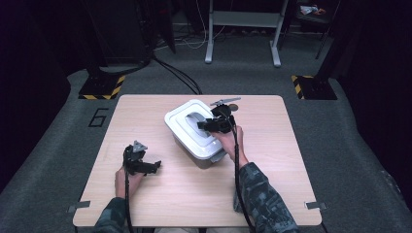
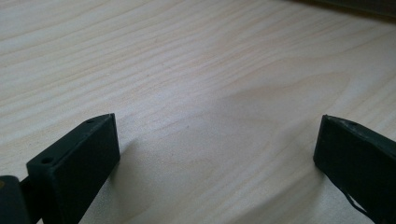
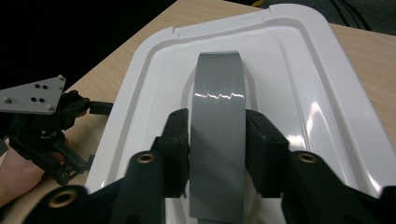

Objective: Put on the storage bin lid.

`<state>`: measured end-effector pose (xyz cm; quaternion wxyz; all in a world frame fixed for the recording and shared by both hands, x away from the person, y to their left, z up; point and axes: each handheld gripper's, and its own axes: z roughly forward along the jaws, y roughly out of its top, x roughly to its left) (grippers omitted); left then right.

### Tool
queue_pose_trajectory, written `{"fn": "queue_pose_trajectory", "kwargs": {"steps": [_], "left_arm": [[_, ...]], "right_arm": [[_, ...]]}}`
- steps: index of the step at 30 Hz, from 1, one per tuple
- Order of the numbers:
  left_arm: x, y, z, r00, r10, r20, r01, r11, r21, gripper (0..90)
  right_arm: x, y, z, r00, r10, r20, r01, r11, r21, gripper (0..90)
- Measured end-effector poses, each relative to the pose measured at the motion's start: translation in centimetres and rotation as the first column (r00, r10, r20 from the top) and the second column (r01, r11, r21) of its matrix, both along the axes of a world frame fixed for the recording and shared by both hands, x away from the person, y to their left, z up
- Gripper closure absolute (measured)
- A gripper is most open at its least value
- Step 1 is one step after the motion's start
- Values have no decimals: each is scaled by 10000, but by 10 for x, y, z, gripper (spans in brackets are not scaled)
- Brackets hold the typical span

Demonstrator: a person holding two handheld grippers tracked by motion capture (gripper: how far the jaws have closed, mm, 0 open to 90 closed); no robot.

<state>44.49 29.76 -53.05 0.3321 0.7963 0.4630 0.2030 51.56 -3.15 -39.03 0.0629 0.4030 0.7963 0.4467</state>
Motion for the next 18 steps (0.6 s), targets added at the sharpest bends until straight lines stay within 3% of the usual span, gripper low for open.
{"fn": "queue_pose_trajectory", "kwargs": {"steps": [1,6,18], "left_arm": [[0,0,0,10000,0,1,0,10000,0,0],[0,0,0,10000,-2,-1,2,10000,6,0],[0,0,0,10000,-1,3,1,10000,0,0]], "right_arm": [[-1,1,3,9999,18,171,-13,9997,-237,453],[-7,1,11,9994,44,351,-18,9974,-727,270],[-19,-21,31,9957,74,921,22,9946,-1037,143]]}}
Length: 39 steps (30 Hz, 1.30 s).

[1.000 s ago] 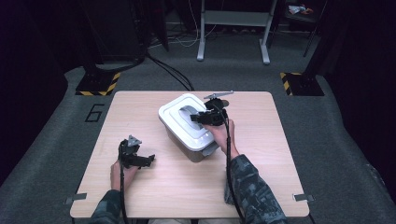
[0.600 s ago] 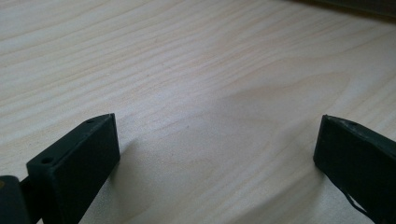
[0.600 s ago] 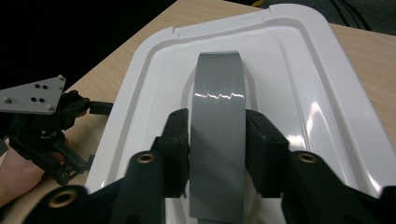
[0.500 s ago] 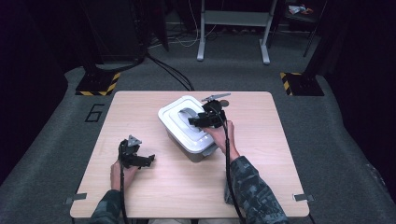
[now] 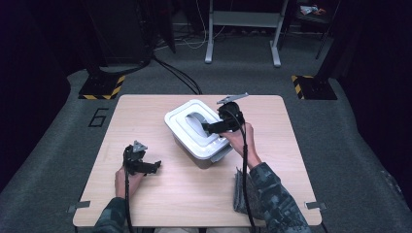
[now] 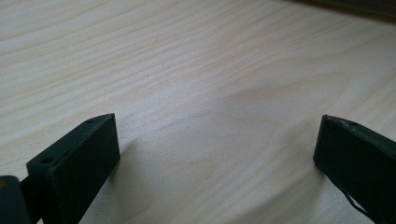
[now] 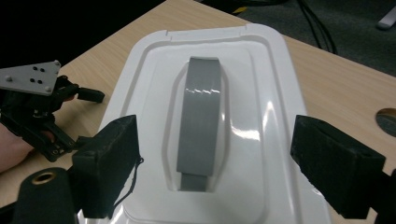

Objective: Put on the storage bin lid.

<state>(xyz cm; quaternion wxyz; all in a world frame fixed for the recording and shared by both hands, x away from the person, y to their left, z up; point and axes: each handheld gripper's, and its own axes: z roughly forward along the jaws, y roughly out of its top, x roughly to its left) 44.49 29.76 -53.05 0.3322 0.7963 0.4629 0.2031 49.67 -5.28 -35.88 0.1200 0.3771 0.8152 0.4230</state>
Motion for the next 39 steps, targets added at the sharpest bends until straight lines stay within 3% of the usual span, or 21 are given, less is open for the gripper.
{"fn": "queue_pose_trajectory", "kwargs": {"steps": [8,11,20,29,34,35,39], "left_arm": [[0,0,0,10000,1,-1,-1,10000,0,0],[0,0,0,10000,2,-1,-2,10000,0,0],[0,0,0,10000,5,1,-5,10000,2,0],[0,0,0,10000,7,2,-7,10000,-2,0],[0,0,0,10000,8,3,-8,10000,-2,0],[0,0,0,10000,7,3,-7,10000,0,0],[0,0,0,10000,10,1,-10,10000,0,0]], "right_arm": [[-9,-33,14,9979,-457,451,473,9983,-332,124],[-13,-53,17,9943,-771,738,823,9942,-698,103],[-14,-91,12,9824,-1605,956,1699,9804,-997,69],[-12,-128,-16,9624,-2610,752,2691,9538,-1334,51],[-10,-145,-38,9520,-3006,587,3061,9400,-1508,49],[-10,-151,-48,9468,-3188,443,3217,9337,-1570,47],[-10,-161,-65,9397,-3408,280,3407,9260,-1629,47]]}}
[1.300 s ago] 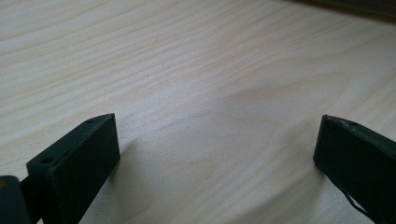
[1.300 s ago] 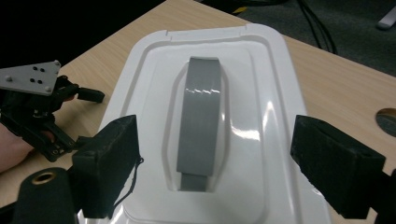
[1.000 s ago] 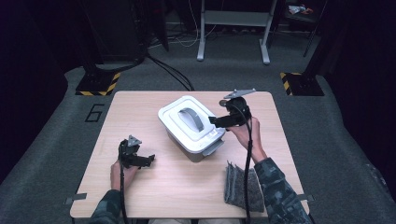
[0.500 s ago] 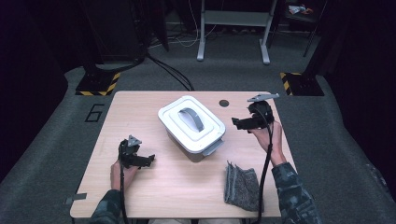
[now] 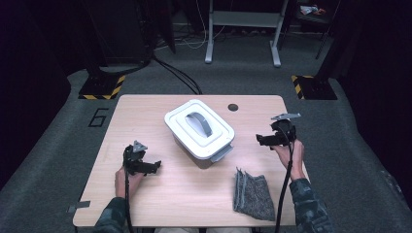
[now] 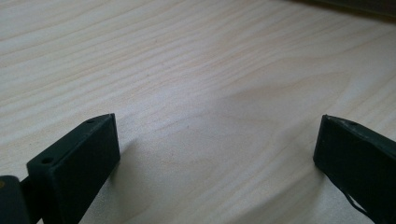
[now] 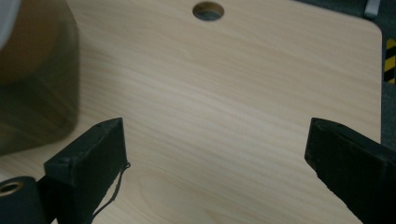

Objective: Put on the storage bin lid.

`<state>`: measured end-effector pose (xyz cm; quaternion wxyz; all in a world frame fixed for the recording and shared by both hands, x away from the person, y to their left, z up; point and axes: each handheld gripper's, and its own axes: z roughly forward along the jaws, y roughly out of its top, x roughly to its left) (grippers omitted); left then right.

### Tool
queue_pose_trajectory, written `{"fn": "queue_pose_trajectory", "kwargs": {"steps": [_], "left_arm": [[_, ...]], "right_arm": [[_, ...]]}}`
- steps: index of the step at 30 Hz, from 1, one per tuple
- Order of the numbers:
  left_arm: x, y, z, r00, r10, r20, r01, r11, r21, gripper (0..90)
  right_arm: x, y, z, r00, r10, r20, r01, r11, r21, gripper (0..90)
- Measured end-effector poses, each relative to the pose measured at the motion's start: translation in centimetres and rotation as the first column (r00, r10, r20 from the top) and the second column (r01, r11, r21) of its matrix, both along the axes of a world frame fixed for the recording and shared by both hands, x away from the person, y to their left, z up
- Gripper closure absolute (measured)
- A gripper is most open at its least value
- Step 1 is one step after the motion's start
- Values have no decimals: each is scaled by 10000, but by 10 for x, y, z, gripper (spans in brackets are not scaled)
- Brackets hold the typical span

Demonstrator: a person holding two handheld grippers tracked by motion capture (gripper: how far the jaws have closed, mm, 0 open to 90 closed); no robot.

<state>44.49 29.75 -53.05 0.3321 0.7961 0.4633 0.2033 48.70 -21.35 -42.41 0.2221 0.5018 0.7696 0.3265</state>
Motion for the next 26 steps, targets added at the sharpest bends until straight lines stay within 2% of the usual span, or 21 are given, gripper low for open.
{"fn": "queue_pose_trajectory", "kwargs": {"steps": [2,3,5,6,7,8,9,12,18,22,23,24,25,26], "left_arm": [[0,0,0,10000,0,1,0,10000,2,0],[0,0,0,10000,0,1,0,10000,2,0],[0,0,0,10000,0,2,0,10000,2,0],[0,0,0,10000,1,2,-1,10000,0,0],[0,0,0,10000,0,1,0,10000,2,0],[0,0,0,10000,0,1,0,10000,2,0],[0,0,0,10000,0,1,0,10000,2,0],[0,0,0,10000,1,0,-1,10000,1,0],[0,0,0,10000,2,0,-2,10000,3,0],[0,0,0,10000,7,0,-7,10000,4,0],[0,0,0,10000,7,0,-7,10000,4,0],[0,0,0,10000,7,-2,-7,10000,4,0],[0,0,0,10000,7,1,-7,10000,1,0],[0,0,0,10000,9,-1,-9,10000,5,0]], "right_arm": [[0,-9,-17,9993,-299,-239,299,9996,-7,47],[0,-9,-17,9993,-299,-239,299,9996,-7,47],[-1,-15,-28,9978,-559,-347,559,9984,-12,47],[-1,-19,-34,9979,-521,-374,520,9986,-15,47],[-2,-21,-41,9961,-748,-475,750,9972,25,47],[-3,-26,-50,9957,-736,-564,738,9973,14,47],[-3,-26,-50,9957,-736,-564,738,9973,14,47],[-8,-33,-70,9943,-834,-668,834,9965,-26,46],[-14,-36,-85,9942,-921,-550,916,9957,-105,43],[-13,-40,-99,9932,-721,-917,716,9974,-87,0],[-13,-40,-99,9932,-721,-917,716,9974,-87,0],[-14,-42,-102,9965,-679,-494,681,9977,25,0],[-14,-42,-102,9965,-679,-494,681,9977,25,0],[-15,-43,-104,9973,-663,-304,666,9978,73,0]]}}
